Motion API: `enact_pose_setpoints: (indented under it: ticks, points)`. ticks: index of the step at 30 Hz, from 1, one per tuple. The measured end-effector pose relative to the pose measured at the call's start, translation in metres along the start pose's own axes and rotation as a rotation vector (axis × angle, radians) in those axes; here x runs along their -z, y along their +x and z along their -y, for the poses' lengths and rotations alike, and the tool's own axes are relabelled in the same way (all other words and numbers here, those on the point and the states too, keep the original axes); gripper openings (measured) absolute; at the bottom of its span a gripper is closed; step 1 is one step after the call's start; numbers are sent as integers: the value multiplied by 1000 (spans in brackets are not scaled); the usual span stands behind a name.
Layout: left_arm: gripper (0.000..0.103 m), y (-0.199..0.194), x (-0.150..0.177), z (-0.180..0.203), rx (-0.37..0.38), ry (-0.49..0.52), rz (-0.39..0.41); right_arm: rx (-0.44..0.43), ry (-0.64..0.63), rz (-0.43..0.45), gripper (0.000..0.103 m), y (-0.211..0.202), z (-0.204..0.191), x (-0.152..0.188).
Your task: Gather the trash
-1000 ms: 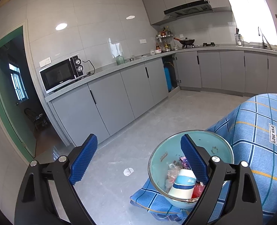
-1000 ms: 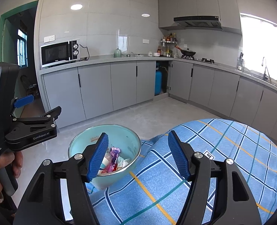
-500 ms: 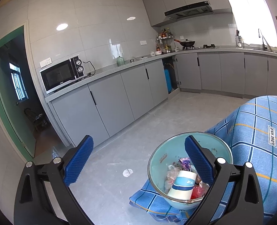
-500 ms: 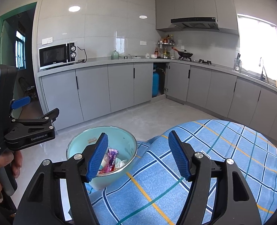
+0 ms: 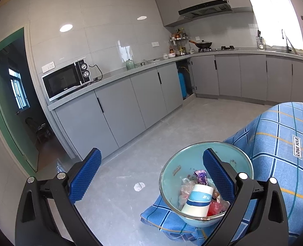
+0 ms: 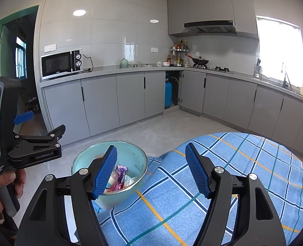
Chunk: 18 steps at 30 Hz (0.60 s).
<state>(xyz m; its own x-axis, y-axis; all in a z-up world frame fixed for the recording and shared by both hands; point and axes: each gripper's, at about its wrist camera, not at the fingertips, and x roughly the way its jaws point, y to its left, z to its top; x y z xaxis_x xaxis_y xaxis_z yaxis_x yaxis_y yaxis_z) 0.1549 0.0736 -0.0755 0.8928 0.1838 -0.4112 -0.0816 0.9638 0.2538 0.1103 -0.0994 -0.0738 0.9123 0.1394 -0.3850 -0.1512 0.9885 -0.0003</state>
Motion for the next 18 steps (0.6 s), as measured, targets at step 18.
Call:
enact_pose_setpoints:
  ticks: [18]
  points:
    - [97, -2, 0, 1, 1, -3, 8, 28, 27, 34, 76, -10, 8, 1]
